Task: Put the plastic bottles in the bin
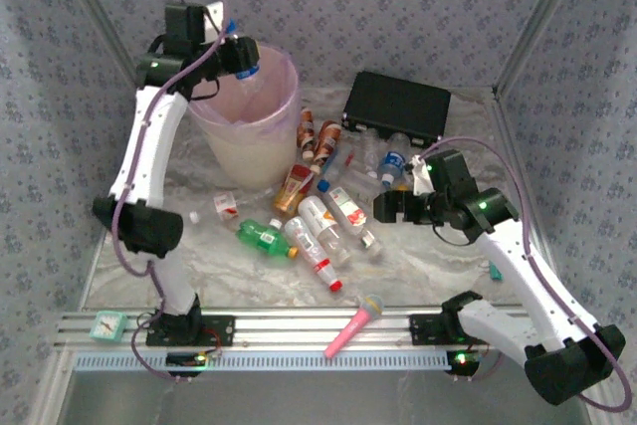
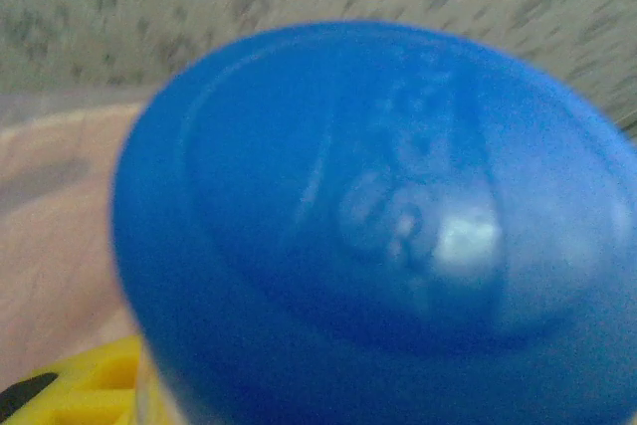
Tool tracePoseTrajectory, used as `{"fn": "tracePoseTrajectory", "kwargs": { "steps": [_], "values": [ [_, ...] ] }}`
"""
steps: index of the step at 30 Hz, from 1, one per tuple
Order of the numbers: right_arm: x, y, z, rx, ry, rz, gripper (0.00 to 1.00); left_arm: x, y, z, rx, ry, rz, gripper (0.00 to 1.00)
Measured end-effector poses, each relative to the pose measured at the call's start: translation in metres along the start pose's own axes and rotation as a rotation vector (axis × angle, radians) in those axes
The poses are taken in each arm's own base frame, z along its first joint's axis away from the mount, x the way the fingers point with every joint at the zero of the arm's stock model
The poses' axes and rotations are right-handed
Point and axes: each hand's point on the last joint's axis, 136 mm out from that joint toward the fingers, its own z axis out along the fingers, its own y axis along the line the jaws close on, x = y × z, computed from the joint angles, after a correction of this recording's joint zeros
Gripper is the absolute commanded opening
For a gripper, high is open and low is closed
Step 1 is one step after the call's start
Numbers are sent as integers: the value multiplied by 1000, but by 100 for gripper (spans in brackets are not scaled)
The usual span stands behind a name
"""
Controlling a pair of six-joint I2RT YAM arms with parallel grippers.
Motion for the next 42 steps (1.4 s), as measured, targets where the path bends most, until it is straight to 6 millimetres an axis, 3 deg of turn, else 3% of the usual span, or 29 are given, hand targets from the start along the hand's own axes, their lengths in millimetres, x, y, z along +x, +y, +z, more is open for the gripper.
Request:
{"fn": "tracePoseTrajectory", "kwargs": {
  "steps": [3, 6, 13, 19, 28, 34, 42],
  "values": [
    [4, -5, 1, 24, 13, 7, 92, 32, 24, 35, -76, 128, 19, 0],
    [10, -11, 5, 43, 37, 15, 92, 59, 41, 55, -124, 227, 44, 0],
    [14, -16, 12, 66, 66, 24, 92, 91, 63, 77, -186, 352, 113, 0],
    [18, -20, 17, 77, 82, 29, 92, 111, 62, 89, -192, 410, 167, 1],
    [23, -26, 25, 87, 102, 39, 92, 154, 72, 112, -199, 528, 195, 45],
    [31, -32, 32, 96, 122, 47, 92, 154, 72, 113, -197, 531, 208, 69],
    [30, -34, 32, 116, 117, 36, 95, 153, 72, 112, -195, 530, 213, 90]
  ]
}}
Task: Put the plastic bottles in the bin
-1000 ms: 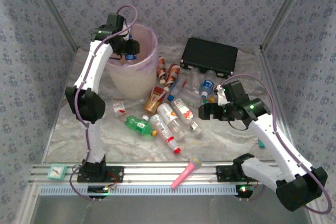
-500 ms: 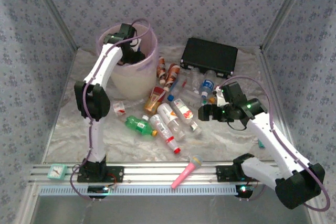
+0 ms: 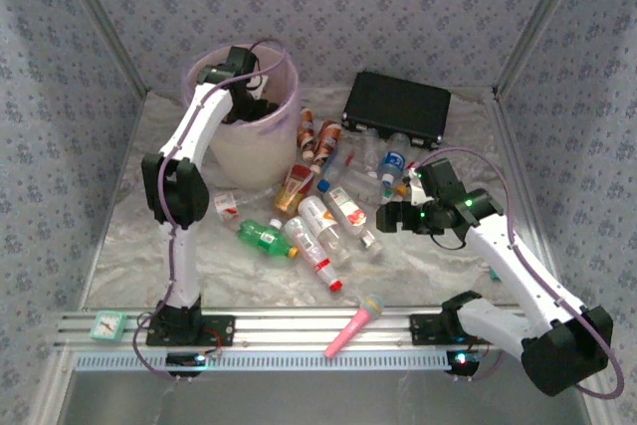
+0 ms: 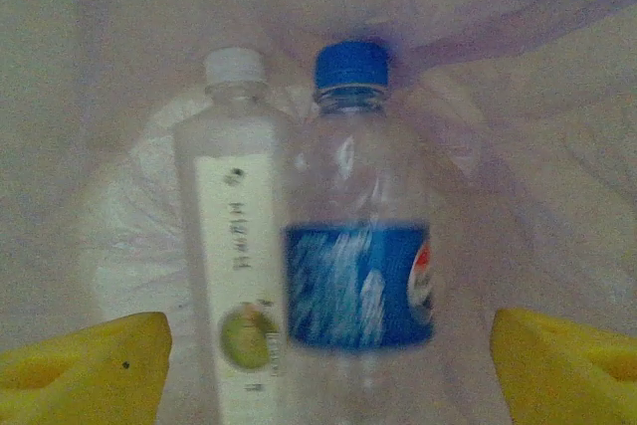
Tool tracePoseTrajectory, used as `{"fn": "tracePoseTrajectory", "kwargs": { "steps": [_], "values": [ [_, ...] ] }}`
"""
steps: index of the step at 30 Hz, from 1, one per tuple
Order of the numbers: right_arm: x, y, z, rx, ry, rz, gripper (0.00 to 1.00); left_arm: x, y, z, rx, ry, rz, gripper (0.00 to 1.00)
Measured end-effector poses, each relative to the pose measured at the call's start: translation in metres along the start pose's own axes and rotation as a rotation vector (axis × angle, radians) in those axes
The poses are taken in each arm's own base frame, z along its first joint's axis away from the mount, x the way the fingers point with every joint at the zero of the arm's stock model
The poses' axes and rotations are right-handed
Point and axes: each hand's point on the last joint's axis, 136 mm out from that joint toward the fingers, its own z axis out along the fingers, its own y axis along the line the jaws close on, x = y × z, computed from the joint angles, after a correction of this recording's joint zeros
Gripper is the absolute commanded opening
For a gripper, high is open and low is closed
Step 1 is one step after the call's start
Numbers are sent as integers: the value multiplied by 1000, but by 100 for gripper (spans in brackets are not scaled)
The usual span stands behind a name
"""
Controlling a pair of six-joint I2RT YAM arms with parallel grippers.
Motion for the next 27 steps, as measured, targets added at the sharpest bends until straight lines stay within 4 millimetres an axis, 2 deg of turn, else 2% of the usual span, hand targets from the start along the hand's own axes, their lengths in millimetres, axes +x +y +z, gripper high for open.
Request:
{"fn": "tracePoseTrajectory", "kwargs": {
  "steps": [4, 9, 13, 18, 21, 24, 27],
  "values": [
    [5, 3, 8, 14, 36, -33, 97, -7, -1, -9, 1, -23, 6, 98],
    [15, 7, 24, 58, 98, -95, 96, -28, -3, -39, -4, -98, 14, 100],
    [18, 9, 39, 87, 130, -137, 91, -49, -3, -79, -20, -195, 21, 100],
    [18, 14, 65, 105, 170, -184, 73, -67, 8, -134, -60, -323, 8, 100],
    [20, 18, 82, 109, 195, -208, 72, -57, 18, -160, -92, -343, -25, 100],
    [21, 18, 98, 120, 212, -221, 72, -26, 20, -183, -93, -349, -64, 100],
    [22, 16, 109, 128, 221, -221, 72, 7, 14, -208, -52, -390, -105, 100]
  ]
}}
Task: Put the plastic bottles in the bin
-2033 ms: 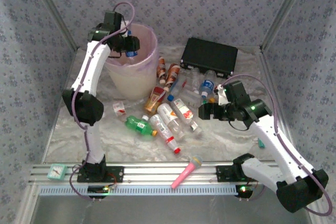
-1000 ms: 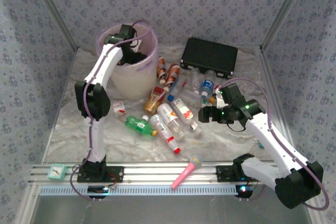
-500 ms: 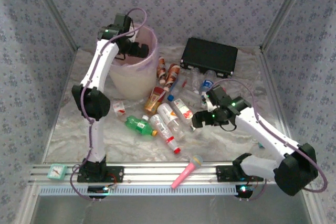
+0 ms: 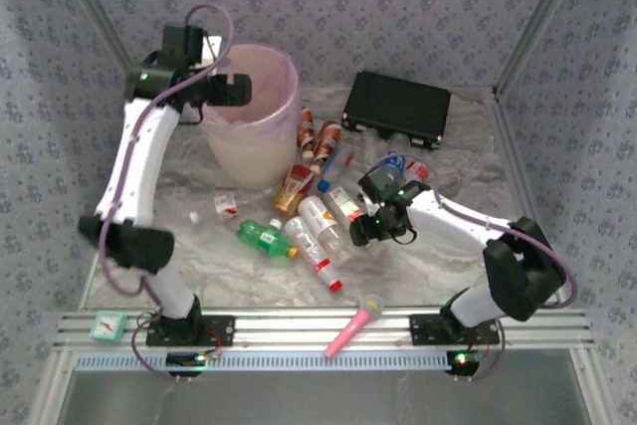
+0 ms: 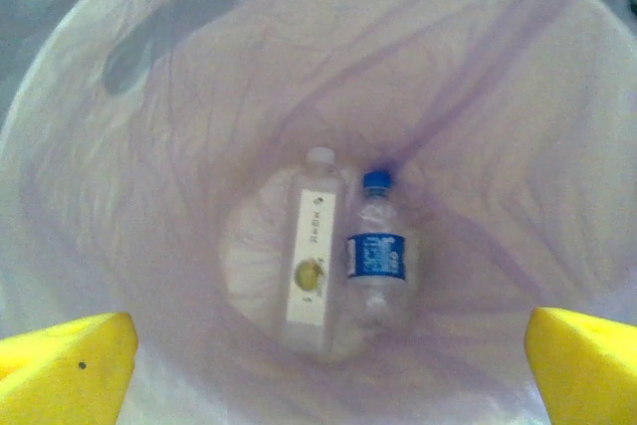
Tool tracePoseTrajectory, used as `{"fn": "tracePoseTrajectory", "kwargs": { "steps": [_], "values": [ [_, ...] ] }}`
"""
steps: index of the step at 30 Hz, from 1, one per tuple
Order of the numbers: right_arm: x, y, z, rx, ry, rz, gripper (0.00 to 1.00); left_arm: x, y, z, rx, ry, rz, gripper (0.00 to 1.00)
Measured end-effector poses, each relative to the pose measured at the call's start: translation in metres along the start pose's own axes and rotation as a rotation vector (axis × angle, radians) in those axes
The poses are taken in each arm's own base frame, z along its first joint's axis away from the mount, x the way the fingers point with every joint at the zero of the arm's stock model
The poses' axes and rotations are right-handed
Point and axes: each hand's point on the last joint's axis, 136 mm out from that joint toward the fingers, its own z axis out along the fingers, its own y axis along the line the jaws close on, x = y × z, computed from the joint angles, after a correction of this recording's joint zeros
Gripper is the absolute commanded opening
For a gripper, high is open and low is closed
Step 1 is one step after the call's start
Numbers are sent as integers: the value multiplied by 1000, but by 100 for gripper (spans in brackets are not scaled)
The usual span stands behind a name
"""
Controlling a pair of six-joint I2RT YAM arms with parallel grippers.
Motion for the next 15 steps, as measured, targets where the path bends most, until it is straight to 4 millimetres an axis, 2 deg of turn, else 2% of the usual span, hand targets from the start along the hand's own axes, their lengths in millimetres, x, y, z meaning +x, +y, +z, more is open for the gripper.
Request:
{"fn": "tracePoseTrajectory", "kwargs": {
  "steps": [3, 7, 11, 15],
  "values": [
    [4, -3, 12, 13, 23, 1, 70, 25, -6, -38, 68, -51, -61, 100],
    [9, -7, 26, 23, 47, -9, 63, 53, -18, -73, 180, -105, -143, 100],
    [10, -9, 34, 33, 55, -19, 62, 83, -28, -83, 278, -102, -232, 100],
    [9, -11, 33, 44, 53, -29, 53, 97, -39, -78, 359, -80, -321, 100]
  ]
}}
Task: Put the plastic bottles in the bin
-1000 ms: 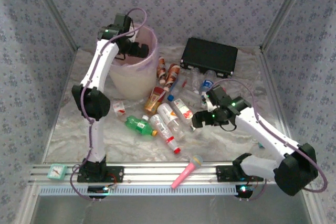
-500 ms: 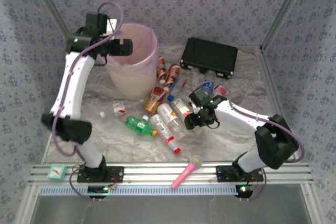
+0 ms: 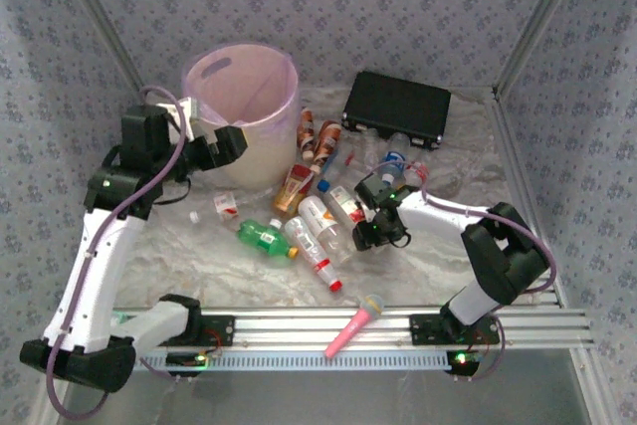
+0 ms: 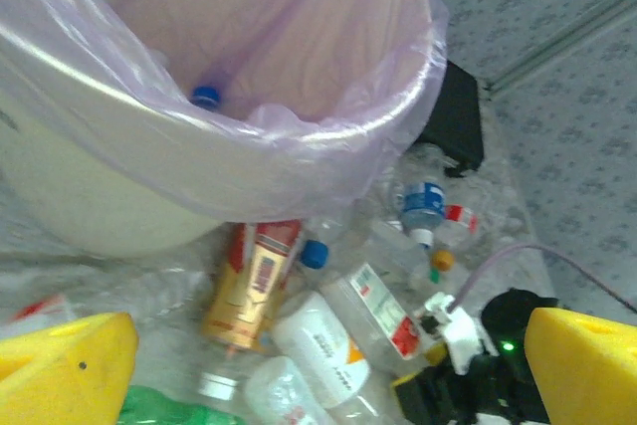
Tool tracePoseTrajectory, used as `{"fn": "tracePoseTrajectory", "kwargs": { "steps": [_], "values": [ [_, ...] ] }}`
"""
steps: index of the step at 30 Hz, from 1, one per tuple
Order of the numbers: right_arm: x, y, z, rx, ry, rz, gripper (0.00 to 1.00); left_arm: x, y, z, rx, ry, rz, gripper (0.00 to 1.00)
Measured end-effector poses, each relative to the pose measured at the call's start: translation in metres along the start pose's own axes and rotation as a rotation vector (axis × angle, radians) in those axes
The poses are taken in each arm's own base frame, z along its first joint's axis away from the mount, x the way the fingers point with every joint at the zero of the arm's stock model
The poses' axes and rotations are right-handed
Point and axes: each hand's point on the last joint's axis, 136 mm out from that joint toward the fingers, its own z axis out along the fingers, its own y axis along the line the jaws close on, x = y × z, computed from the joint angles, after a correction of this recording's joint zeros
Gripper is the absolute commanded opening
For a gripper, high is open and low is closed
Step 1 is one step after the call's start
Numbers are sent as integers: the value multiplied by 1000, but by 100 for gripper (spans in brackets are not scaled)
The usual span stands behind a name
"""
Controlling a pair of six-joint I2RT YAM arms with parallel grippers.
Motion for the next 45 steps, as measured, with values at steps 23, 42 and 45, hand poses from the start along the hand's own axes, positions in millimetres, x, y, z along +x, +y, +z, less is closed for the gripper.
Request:
{"fn": "tracePoseTrajectory", "kwargs": {
  "steps": [23, 42, 45],
  "values": [
    [-49, 50, -153, -278, -446, -79, 29, 18, -89, 39, 318, 47, -96, 100],
    [-58, 104, -210, -511, -568, -193, 30, 86, -153, 109, 389, 265, -36, 68],
    [-59, 105, -211, -514, -574, -194, 31, 82, -156, 108, 395, 250, -31, 65]
  ]
}}
